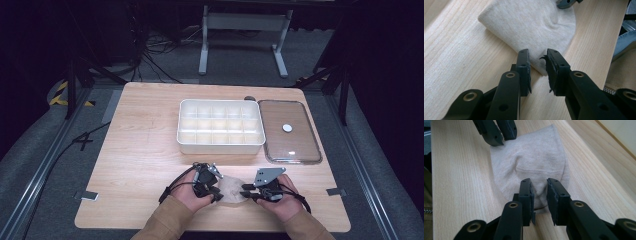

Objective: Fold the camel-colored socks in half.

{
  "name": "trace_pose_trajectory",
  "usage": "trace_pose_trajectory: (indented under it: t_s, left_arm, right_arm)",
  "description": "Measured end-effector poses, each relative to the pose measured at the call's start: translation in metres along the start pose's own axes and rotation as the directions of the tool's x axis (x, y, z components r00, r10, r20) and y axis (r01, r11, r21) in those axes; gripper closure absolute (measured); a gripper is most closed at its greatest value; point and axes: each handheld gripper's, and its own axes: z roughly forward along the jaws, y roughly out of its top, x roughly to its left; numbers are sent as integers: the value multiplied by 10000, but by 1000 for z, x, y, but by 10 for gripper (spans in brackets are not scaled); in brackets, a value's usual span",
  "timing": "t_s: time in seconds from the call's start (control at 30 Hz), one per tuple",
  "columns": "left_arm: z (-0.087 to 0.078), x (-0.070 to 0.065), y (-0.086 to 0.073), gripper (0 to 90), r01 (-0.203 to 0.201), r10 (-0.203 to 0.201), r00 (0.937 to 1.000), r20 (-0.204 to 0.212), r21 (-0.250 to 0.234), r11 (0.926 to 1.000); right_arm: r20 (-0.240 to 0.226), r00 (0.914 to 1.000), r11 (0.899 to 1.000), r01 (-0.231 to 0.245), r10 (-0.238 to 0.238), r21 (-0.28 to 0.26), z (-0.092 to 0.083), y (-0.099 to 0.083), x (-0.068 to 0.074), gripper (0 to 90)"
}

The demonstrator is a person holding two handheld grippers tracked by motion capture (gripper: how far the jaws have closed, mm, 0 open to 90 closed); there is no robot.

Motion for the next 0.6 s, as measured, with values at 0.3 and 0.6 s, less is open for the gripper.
trace_pose_trajectory:
  t_s: [0.3, 0.6]
  left_arm:
    - [-18, 7, -5, 705, 341, -332, 9993, 144, -705, 9969]
    - [-29, 7, -11, 705, 447, -458, 9989, -90, -967, 9943]
  right_arm:
    - [226, 9994, 9995, -245, 250, -212, -13, 4, -4, 717]
    - [251, 9967, 9933, -753, 778, -876, -21, 18, -1, 798]
